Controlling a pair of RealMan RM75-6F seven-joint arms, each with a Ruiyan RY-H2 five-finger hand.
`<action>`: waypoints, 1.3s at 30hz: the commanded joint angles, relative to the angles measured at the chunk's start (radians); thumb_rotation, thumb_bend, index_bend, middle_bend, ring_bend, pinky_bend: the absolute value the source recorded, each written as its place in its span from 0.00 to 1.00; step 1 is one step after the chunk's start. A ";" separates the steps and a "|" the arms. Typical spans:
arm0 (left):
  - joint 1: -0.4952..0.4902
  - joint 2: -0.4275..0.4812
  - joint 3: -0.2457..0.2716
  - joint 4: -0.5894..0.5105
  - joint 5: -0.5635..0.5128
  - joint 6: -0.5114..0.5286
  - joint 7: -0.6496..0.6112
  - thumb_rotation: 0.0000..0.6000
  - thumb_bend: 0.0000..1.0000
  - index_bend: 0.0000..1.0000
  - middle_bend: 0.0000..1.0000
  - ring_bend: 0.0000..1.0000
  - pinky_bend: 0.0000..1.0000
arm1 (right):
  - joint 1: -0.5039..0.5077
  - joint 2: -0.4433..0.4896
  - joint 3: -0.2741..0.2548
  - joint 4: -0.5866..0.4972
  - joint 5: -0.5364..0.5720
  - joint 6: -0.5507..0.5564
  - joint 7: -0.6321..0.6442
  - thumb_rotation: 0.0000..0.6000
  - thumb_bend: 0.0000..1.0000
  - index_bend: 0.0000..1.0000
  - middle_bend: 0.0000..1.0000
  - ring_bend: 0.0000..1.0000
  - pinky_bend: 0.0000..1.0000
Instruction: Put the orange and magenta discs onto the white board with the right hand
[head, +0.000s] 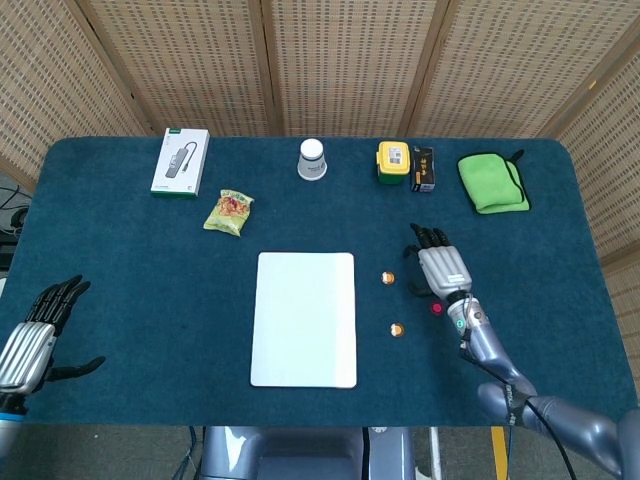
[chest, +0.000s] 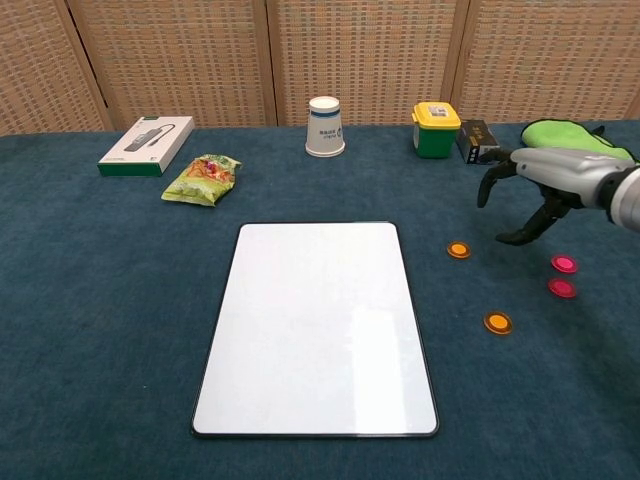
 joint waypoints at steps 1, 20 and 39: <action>-0.003 0.003 0.000 -0.005 -0.003 -0.008 0.001 1.00 0.00 0.00 0.00 0.00 0.00 | 0.017 -0.026 0.004 0.026 0.009 -0.015 0.000 1.00 0.31 0.39 0.00 0.00 0.01; -0.009 0.010 0.002 -0.018 -0.008 -0.023 0.003 1.00 0.00 0.00 0.00 0.00 0.00 | 0.085 -0.127 -0.002 0.134 0.045 -0.070 -0.011 1.00 0.34 0.39 0.00 0.00 0.01; -0.008 0.010 0.001 -0.019 -0.009 -0.023 0.003 1.00 0.00 0.00 0.00 0.00 0.00 | 0.082 -0.157 -0.026 0.203 0.048 -0.077 0.013 1.00 0.34 0.54 0.00 0.00 0.01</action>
